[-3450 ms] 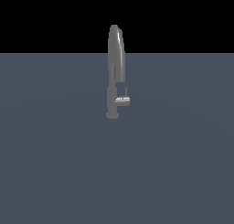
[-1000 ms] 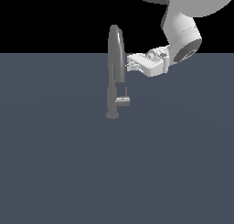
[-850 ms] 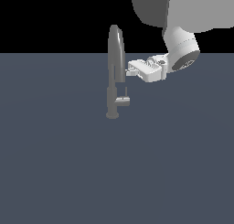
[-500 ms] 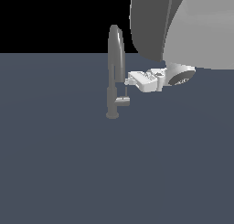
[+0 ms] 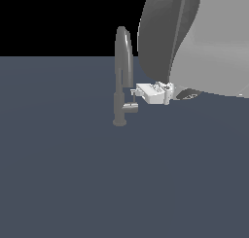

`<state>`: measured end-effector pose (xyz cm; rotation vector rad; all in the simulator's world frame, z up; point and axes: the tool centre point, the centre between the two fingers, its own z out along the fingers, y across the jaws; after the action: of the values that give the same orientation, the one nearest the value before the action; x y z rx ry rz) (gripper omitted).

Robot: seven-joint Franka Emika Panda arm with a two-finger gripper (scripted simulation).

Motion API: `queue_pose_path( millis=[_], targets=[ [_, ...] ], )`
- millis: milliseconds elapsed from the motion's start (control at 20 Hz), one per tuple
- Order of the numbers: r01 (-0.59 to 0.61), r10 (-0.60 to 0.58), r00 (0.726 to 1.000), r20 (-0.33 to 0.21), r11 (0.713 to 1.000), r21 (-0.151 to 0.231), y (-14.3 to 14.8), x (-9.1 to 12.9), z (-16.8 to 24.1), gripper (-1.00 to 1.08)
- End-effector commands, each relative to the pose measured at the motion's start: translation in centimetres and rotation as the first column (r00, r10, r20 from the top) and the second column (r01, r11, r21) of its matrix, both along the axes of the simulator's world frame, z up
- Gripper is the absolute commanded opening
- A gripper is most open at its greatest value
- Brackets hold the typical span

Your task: Turn on the faucet by rotating a designated handle.

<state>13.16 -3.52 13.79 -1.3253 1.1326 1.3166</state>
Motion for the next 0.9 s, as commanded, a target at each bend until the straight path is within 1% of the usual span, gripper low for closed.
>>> queue_pose_path(
  millis=[0,850],
  targets=[
    [0.002,-0.002,1.0,-0.001,1.0,0.001,0.0,0.0,0.0,-1.0],
    [0.002,-0.002,1.0,-0.001,1.0,0.002,-0.1,-1.3,0.5,-1.0]
  ],
)
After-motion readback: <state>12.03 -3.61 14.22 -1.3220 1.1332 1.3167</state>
